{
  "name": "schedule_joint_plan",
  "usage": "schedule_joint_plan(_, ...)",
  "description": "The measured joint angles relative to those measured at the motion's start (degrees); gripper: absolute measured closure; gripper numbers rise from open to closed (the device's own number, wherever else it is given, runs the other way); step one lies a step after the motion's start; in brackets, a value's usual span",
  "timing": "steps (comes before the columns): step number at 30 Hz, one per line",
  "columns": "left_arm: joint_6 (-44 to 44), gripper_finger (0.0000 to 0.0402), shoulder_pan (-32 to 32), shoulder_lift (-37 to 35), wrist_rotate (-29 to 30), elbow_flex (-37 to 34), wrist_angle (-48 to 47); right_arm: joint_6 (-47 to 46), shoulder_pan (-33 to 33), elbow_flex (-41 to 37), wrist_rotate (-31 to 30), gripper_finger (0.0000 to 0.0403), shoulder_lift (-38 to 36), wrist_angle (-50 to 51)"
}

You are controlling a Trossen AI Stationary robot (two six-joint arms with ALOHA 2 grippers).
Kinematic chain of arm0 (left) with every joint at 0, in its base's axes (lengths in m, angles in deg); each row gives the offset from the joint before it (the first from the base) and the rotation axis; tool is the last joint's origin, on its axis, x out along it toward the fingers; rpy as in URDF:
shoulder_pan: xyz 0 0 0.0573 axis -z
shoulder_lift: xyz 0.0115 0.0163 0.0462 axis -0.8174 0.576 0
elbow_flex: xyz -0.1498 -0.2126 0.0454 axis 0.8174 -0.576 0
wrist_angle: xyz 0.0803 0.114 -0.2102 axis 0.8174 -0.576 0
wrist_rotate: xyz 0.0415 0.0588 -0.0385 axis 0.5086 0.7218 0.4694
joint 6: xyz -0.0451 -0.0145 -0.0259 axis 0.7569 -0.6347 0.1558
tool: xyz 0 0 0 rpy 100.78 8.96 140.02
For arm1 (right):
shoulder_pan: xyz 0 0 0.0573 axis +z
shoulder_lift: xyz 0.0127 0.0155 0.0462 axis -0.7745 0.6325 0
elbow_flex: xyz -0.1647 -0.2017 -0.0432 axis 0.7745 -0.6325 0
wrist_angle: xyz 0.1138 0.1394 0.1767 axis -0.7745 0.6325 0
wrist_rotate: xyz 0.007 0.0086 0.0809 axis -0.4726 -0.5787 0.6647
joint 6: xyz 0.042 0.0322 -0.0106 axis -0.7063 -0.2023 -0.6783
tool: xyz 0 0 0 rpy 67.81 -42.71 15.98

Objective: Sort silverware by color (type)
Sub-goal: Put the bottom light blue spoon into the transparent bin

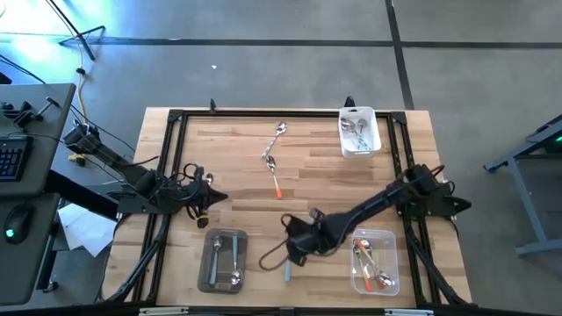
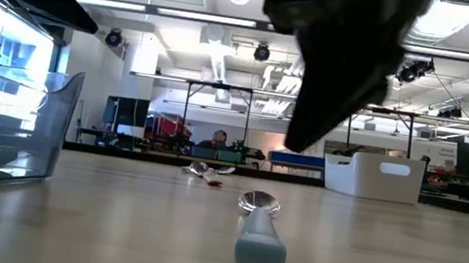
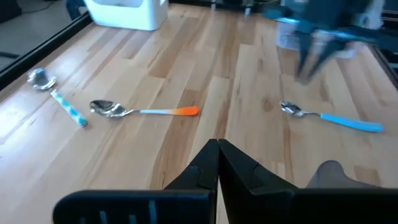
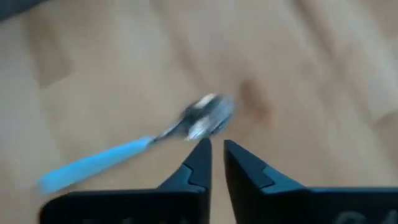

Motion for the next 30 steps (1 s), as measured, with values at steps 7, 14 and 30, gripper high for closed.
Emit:
schedule_joint_plan(7,0.11,0.0401,0.0,-0.17,1.38,-0.02,-0.06,-18.42,4.34,1.47,1.44,0.0298,1.25,-0.22)
schedule_joint_plan(14,0.12,0.0401,0.04,-0.2,1.31,-0.02,-1.1,-21.64,3.07,1.54,-1.98,0.0274,5.19,-5.37)
schedule_joint_plan(30,-0.38,0.0401,0.04,-0.2,-0.04,-0.02,-1.91,-17.75,0.13,1.51,-4.53,0.0274,7.05,-1.79)
